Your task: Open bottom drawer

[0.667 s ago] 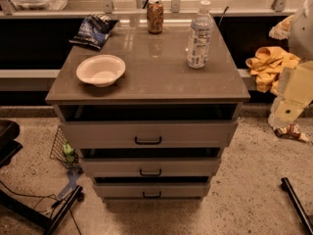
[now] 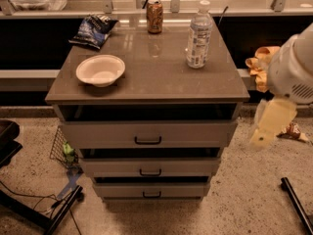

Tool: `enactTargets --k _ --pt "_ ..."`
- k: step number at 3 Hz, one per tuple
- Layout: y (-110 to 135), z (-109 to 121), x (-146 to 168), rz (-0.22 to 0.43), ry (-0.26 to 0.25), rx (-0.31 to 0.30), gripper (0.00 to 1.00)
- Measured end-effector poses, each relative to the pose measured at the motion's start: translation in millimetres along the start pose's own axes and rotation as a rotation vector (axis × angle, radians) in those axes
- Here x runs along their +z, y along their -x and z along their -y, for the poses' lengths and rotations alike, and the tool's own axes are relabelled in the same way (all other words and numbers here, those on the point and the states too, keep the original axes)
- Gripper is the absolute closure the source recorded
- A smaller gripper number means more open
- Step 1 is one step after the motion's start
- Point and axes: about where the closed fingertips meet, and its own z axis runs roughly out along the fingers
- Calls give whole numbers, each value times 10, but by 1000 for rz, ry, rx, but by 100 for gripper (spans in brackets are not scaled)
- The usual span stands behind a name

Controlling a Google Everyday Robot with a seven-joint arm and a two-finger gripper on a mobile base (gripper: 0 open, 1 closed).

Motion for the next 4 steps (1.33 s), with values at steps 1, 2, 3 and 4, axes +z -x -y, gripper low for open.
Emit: enactTargets --k 1,2,3,4 --pt "-207 -251 631 6 8 30 0" --pt "-407 -452 1489 -2 33 48 0" --pt "-431 -357 2156 25 -7 56 0" --pt "-330 -35 2764 97 -125 78 0"
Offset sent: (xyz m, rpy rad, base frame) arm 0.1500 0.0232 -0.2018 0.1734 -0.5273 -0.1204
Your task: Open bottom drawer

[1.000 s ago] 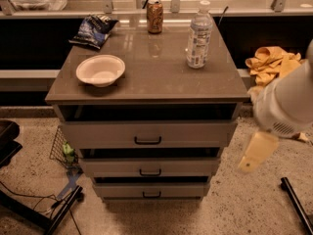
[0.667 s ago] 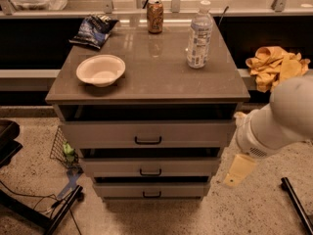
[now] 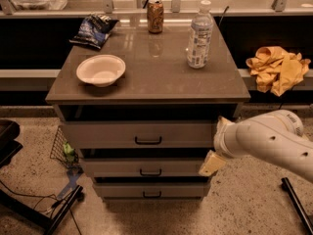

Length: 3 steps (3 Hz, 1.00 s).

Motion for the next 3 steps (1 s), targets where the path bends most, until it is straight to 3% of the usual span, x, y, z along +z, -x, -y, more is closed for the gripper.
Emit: enactTargets --k 1,2,3 --pt "60 152 187 61 -112 34 0" --pt "257 296 172 130 -170 42 0" --pt "300 302 215 136 -157 35 0"
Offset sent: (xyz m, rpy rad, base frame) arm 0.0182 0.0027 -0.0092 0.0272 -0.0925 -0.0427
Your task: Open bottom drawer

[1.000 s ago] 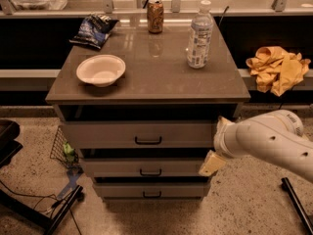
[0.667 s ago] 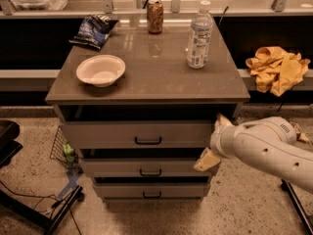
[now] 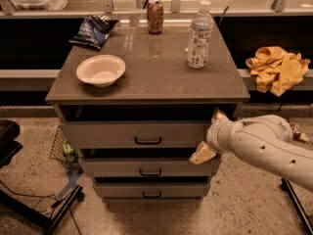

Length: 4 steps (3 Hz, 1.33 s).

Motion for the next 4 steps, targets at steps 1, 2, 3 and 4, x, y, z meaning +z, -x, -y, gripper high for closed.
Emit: enactTargets --k 1,2,3,4 --pt "-327 -132 -207 -155 26 -79 0" --pt "-1010 -388 -851 -338 -3 -77 0" --pt "-1548 -764 -1179 -425 14 -61 0" --pt "-1547 -762 -1179 -425 13 -61 0"
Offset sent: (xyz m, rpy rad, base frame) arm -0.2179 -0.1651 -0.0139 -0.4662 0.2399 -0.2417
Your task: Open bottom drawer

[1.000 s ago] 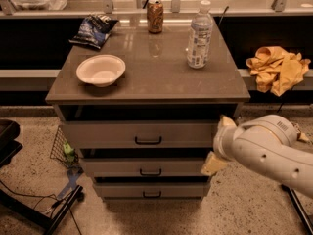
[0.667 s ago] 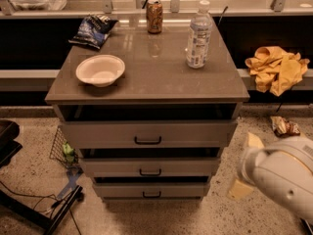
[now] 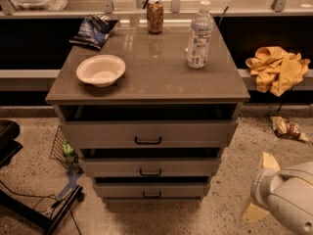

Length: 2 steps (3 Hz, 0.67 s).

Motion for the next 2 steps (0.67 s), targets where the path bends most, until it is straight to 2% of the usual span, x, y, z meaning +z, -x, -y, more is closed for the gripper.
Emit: enactTargets --k 2 --pt "87 -140 518 90 4 -27 0"
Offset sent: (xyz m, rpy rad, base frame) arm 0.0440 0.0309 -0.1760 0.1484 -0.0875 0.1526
